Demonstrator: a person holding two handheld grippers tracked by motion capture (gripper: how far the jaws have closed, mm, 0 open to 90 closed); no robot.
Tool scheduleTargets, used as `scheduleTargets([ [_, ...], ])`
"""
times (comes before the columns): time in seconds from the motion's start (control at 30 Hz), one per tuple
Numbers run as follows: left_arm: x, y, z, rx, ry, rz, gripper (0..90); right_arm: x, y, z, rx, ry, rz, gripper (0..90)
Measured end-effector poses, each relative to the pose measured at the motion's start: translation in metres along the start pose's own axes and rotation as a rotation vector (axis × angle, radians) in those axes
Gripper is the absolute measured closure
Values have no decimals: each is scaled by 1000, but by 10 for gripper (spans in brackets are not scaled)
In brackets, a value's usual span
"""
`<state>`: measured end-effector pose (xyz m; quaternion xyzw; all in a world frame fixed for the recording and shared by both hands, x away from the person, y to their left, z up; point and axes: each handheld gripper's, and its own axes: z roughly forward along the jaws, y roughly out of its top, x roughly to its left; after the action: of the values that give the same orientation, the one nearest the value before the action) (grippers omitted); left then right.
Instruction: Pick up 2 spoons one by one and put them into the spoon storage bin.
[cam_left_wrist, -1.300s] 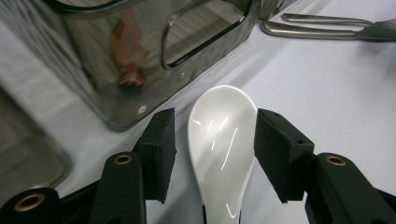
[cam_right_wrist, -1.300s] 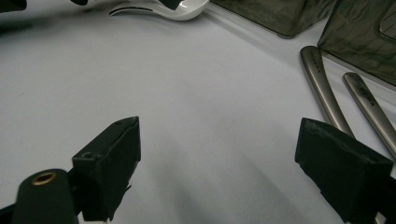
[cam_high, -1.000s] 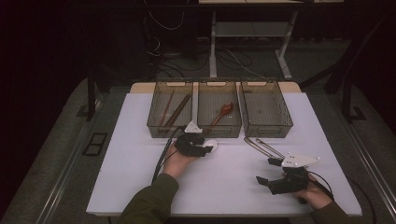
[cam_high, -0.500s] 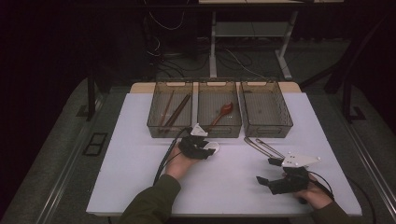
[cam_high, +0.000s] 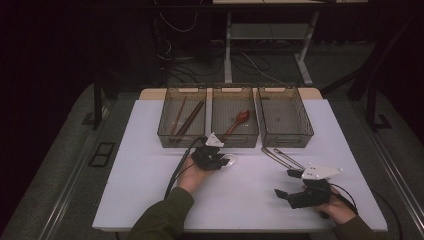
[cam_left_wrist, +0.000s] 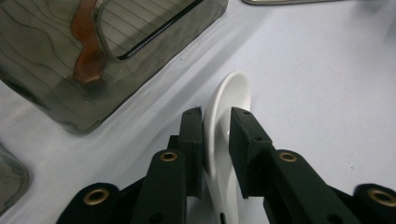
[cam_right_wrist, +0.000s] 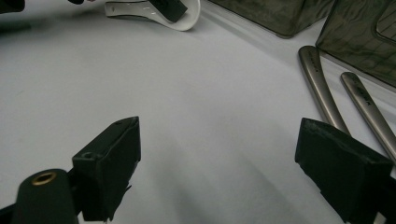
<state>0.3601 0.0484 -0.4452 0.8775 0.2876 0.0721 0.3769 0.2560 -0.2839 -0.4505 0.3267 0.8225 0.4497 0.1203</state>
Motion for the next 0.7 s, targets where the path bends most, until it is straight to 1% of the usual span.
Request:
scheduleTargets([
  [0.17,-2,1,-2,-9,2,12,808,0,0,0,-1,-2,-3,142],
  [0.4,-5,2,-3,-3,20,38,817,0,0,-1,1,-1,-3,141],
  [0.6,-6,2,-4,-1,23,48,818,0,0,-1,1,0,-2,142],
  [0.7,-6,1,-5,1,17,50,819,0,0,-1,0,2,-2,142],
])
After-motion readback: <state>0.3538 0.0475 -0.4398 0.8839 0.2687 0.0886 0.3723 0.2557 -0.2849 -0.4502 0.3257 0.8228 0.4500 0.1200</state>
